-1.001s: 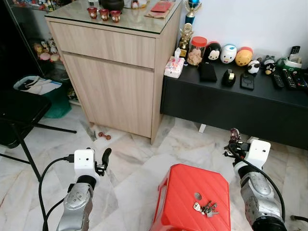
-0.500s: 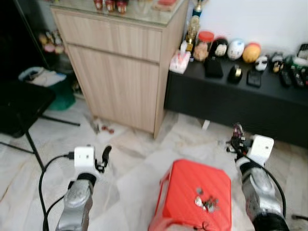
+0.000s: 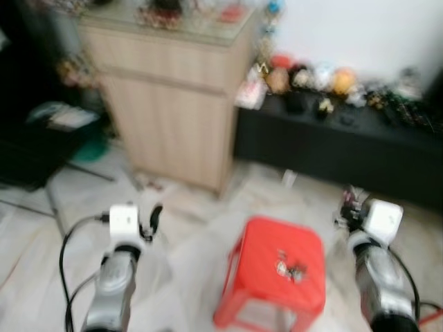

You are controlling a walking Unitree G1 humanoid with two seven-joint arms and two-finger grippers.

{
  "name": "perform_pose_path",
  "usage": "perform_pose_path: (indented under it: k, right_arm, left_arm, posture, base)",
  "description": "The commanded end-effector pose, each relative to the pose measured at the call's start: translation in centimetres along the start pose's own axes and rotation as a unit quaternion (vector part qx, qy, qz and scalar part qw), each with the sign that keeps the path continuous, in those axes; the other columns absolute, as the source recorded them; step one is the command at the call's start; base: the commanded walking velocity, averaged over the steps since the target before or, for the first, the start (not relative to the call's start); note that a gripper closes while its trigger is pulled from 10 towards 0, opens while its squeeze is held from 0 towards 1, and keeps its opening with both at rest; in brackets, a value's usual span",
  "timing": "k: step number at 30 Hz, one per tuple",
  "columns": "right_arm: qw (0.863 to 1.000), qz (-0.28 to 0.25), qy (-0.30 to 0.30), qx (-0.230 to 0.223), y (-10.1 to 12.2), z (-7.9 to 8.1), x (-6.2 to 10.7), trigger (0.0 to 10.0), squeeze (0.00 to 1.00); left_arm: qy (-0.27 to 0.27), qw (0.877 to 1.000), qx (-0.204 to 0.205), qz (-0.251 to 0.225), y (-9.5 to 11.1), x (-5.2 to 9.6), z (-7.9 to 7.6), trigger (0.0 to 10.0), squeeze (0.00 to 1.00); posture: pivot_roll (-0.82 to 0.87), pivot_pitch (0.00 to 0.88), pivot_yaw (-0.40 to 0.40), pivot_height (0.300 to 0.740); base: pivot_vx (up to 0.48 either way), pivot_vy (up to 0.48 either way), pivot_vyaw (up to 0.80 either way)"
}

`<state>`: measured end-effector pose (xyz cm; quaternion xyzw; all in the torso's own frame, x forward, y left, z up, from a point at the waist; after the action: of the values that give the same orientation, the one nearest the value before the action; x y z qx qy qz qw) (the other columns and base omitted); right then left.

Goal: Hang keys on a hook

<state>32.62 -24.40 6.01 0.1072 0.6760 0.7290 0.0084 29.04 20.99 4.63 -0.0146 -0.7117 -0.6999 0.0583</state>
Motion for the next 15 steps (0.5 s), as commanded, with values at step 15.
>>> perform_pose_path:
  k: [15]
  right_arm:
    - [1.0, 0.009, 0.002, 0.002, -0.63, 0.16, 0.17, 10.0, 0.0]
  left_arm:
    - [-0.005, 1.0, 0.002, -0.012, 0.45, -0.22, -0.06, 10.0, 0.0]
  posture:
    - [-0.07, 0.032, -0.071, 0.74]
  base:
    - [0.0, 0.0, 0.0]
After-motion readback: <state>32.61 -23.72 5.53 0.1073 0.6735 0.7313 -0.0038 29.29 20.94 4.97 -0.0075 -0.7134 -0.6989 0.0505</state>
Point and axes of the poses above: a point about 5 cm out from each wrist's last joint towards the gripper, its own x axis pointing back from the gripper into the wrist, its own y axis along the axis of the wrist's last joint, z = x × y, the point moved 2 cm from there along -x, pointing out of the wrist towards the gripper, and after that the axes turned 4 degrees about x, right-handed, at the moved point
